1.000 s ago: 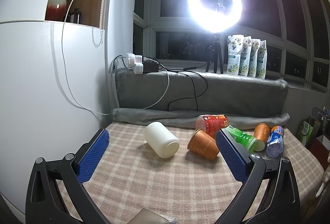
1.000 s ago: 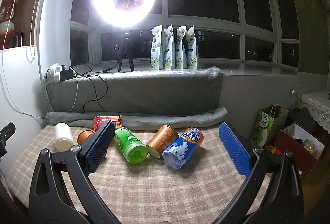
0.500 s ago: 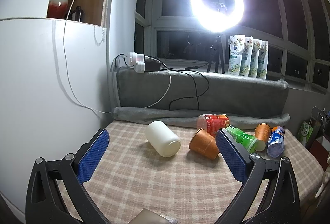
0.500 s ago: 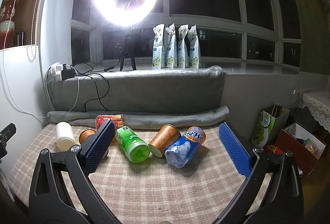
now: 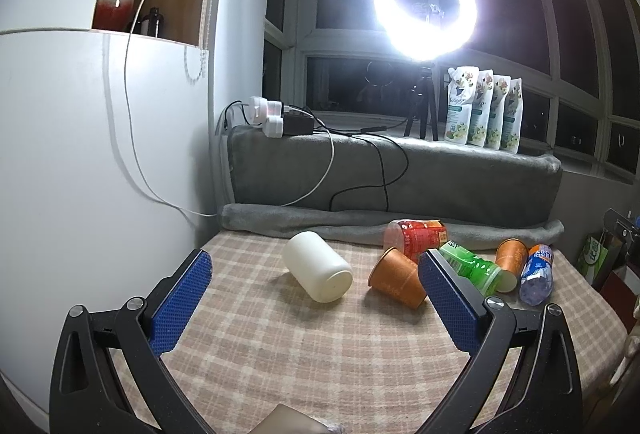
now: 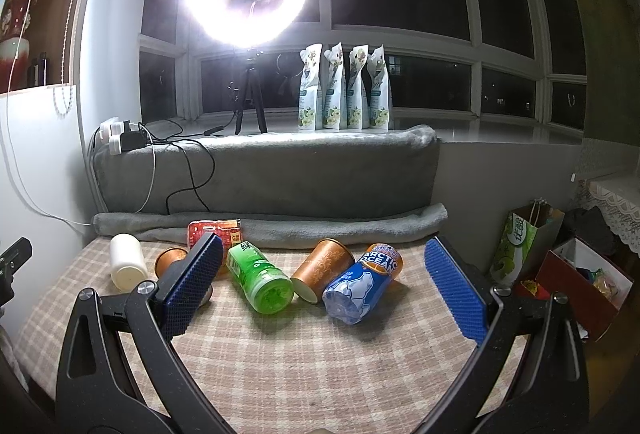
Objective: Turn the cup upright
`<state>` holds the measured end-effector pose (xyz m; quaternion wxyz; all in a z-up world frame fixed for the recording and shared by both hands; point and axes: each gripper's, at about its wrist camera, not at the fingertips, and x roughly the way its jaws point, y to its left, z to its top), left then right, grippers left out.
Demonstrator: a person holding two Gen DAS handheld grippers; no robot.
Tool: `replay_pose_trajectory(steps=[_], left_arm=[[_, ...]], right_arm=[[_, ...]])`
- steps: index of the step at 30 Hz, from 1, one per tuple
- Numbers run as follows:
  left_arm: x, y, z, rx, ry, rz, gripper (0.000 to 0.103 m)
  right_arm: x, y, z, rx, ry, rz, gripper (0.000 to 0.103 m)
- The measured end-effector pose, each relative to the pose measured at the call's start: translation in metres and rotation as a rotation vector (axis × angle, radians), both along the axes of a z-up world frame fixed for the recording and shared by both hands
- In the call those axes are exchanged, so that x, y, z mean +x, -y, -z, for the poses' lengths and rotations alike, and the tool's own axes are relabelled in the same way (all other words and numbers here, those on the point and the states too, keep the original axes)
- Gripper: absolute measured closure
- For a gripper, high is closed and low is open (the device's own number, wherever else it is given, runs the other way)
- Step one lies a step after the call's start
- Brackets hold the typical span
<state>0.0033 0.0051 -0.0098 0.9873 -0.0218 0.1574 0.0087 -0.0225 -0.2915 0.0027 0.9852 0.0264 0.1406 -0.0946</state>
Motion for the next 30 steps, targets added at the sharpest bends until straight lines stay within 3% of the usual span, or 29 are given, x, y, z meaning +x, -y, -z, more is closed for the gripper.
replay_pose_trajectory(steps=[19, 25, 30], left_arm=[[0.006, -0.005, 0.007, 0.005, -0.027, 0.002, 0.001], [0.009, -0.011, 0.016, 0.006, -0.062, -0.001, 0.001], [0.008, -0.022, 0.027, 0.0, -0.098, -0.021, 0.001]], right_arm=[[0.017, -0.005, 0.005, 0.01, -0.038, -0.044, 0.0], [0.04, -0.016, 0.009, 0.023, -0.088, -0.139, 0.0], [0.074, -0.038, 0.013, 0.061, -0.172, -0.304, 0.0]])
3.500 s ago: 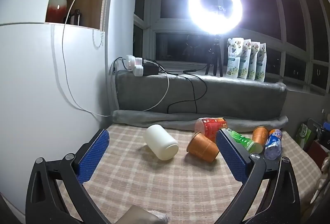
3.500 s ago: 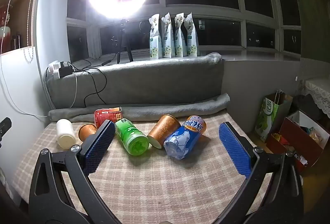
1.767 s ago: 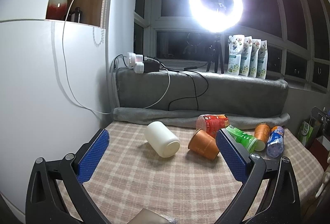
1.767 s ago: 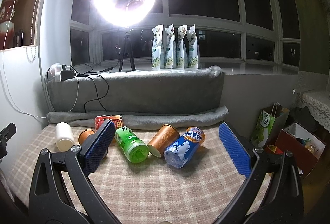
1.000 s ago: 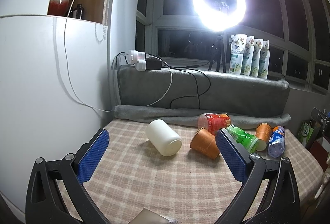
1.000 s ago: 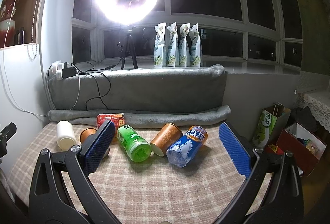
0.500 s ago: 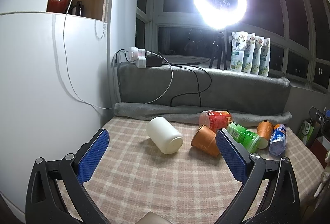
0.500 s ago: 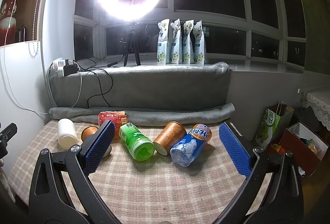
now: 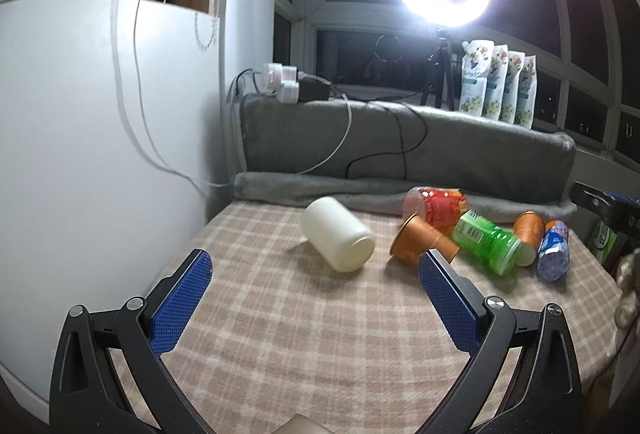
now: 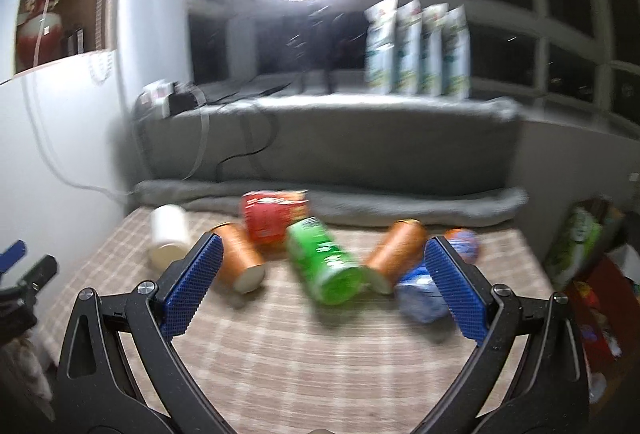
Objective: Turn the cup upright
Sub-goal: 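Move the right gripper to the white cup lying on its side and close on it, then lift the white cup with the right gripper and rotate it upright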
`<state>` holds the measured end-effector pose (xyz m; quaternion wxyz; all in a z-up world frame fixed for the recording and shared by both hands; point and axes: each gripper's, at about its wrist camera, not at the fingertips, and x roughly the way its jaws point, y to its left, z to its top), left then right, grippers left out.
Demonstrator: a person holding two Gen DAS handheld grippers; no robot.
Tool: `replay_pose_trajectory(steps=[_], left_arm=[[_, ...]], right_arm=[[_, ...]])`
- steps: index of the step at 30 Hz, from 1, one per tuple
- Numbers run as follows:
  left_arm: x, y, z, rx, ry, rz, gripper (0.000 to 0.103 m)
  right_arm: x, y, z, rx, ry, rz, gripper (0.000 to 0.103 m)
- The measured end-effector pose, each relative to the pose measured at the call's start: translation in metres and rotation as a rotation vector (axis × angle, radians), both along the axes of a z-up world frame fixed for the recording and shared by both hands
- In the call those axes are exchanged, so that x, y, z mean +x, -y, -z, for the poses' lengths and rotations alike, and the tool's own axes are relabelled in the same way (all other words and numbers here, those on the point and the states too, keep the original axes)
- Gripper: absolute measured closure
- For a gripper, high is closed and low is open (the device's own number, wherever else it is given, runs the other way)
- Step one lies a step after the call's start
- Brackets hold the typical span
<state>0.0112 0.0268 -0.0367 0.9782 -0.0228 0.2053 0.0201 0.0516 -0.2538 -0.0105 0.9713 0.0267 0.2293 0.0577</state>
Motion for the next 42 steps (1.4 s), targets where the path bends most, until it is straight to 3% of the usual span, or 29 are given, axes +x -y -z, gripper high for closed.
replay_pose_trajectory(steps=[9, 18, 21, 30, 36, 42], left_arm=[[0.001, -0.021, 0.017, -0.03, -0.061, -0.031, 0.001], [0.004, -0.042, 0.032, -0.083, -0.121, -0.059, 0.001], [0.006, -0.045, 0.037, -0.098, -0.141, -0.056, 0.001], [0.009, -0.053, 0.044, -0.126, -0.162, -0.061, 0.001], [0.009, -0.056, 0.044, -0.133, -0.164, -0.062, 0.001], [0.01, -0.057, 0.044, -0.134, -0.162, -0.062, 0.001]], right_arm=[[0.079, -0.076, 0.013, 0.008, -0.186, -0.313, 0.001], [0.153, -0.153, 0.042, -0.011, -0.384, -0.466, 0.001], [0.176, -0.175, 0.053, -0.029, -0.448, -0.492, 0.007], [0.215, -0.232, 0.085, -0.164, -0.594, -0.539, 0.009], [0.228, -0.245, 0.112, -0.236, -0.659, -0.51, 0.018], [0.231, -0.248, 0.125, -0.229, -0.692, -0.503, 0.026]])
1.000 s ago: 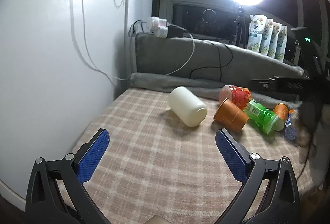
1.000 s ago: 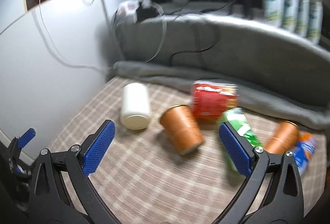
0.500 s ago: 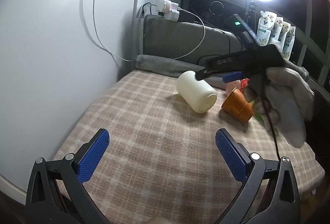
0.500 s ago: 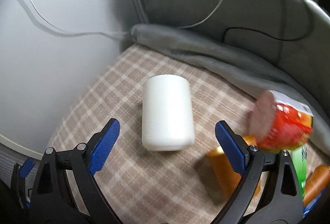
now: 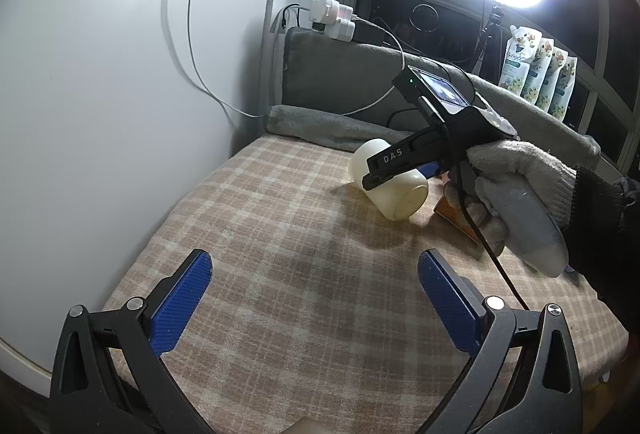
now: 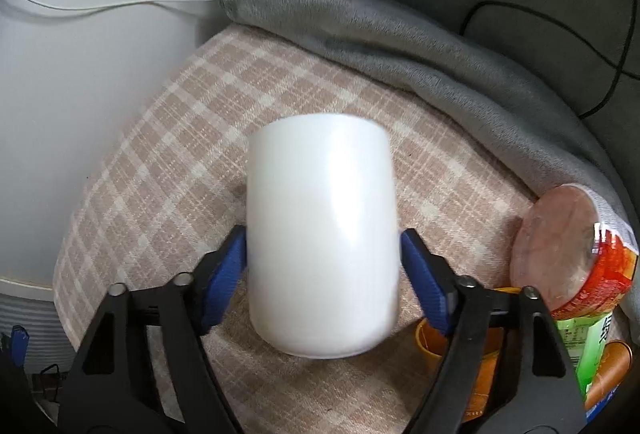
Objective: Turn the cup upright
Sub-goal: 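Lift the white cup with the right gripper and rotate it upright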
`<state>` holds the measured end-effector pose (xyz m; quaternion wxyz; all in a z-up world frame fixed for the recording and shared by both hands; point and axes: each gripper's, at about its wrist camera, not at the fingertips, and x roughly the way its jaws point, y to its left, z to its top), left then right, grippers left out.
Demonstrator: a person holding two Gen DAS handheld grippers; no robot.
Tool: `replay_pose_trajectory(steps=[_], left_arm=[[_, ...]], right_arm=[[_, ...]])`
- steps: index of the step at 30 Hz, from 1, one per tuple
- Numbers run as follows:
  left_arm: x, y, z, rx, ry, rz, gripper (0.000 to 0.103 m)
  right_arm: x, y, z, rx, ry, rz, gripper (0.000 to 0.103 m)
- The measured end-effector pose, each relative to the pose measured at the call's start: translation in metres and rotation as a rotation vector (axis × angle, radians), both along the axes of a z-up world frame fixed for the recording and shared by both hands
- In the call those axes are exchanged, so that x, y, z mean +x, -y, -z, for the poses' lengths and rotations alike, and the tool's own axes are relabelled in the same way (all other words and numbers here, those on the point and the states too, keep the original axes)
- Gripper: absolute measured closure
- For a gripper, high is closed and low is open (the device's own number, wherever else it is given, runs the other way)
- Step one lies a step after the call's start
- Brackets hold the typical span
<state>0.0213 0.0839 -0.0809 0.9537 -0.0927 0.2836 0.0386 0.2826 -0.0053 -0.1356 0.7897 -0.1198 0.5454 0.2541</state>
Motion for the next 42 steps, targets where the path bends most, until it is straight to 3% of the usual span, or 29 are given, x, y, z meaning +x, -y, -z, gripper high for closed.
replay_pose_trajectory(steps=[8, 16, 25, 35, 42], left_arm=[[0.0, 0.0, 0.0, 0.003, 0.001, -0.005, 0.001], [-0.002, 0.003, 0.0, -0.01, -0.011, 0.003, 0.004], [-0.008, 0.011, 0.001, -0.012, -0.015, 0.024, 0.004], [-0.008, 0.026, 0.001, -0.014, -0.027, 0.073, 0.005], [-0.002, 0.045, 0.003, -0.03, -0.063, 0.14, 0.005]], right_arm=[[-0.014, 0.013, -0.006, 0.106, -0.037, 0.025, 0.026], [-0.06, 0.034, -0.027, 0.246, -0.052, 0.001, 0.026], [-0.094, 0.074, -0.046, 0.449, -0.075, 0.015, 0.026], [-0.137, 0.136, -0.054, 0.463, -0.065, 0.124, 0.026], [-0.162, 0.182, -0.021, 0.422, -0.117, 0.277, 0.026]])
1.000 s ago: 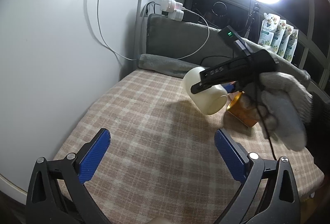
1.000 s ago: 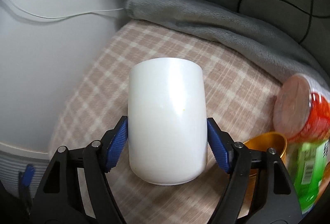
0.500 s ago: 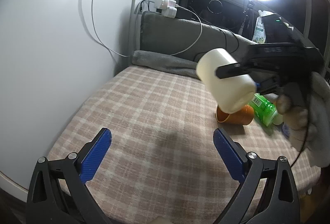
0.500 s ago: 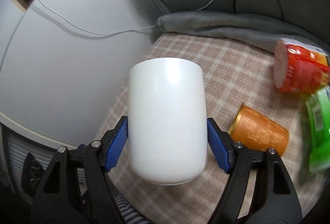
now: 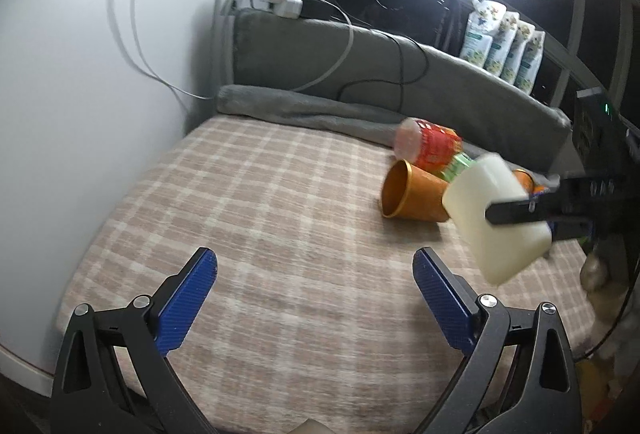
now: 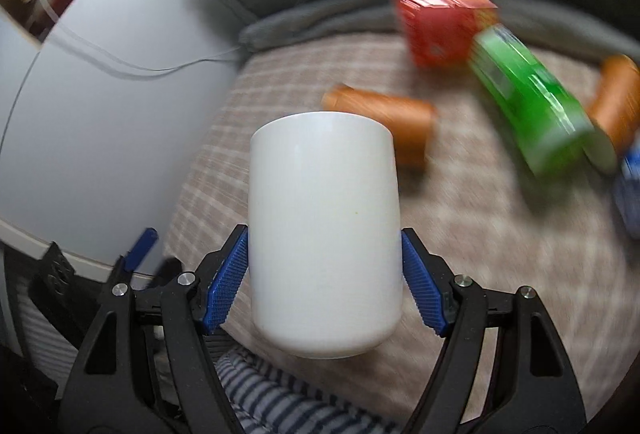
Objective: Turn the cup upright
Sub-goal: 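Lift the white cup with the right gripper and rotate it upright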
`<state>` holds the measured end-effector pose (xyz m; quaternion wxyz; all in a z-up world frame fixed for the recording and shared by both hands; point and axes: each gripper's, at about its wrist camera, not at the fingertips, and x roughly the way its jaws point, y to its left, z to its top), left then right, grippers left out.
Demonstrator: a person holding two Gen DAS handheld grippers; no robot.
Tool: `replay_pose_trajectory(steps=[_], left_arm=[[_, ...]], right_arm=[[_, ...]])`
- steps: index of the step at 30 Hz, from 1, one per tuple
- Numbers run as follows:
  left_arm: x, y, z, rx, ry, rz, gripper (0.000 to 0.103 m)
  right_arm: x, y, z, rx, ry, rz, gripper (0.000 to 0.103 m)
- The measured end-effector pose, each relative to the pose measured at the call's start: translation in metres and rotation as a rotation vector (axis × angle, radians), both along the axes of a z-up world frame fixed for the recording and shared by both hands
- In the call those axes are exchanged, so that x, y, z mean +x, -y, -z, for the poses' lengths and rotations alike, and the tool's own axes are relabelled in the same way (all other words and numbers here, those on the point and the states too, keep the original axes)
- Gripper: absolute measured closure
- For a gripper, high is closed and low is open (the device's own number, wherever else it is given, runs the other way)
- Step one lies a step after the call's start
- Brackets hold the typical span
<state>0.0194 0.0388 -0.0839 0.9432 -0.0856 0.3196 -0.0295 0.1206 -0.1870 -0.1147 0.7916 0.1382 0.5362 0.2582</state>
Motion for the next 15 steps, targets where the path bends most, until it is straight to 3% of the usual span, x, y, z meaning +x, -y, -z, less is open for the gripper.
replay_pose_trajectory(steps=[6, 15], left_arm=[[0.009, 0.019, 0.002, -0.041, -0.049, 0.077, 0.01], [0.018, 0.047, 0.004, -0.095, -0.117, 0.175, 0.01]], right_arm=[[-0.007, 0.035, 0.029, -0.013, -0.067, 0.122, 0.026], [-0.014, 0.064, 0.04, -0.003, -0.091, 0.222, 0.026]])
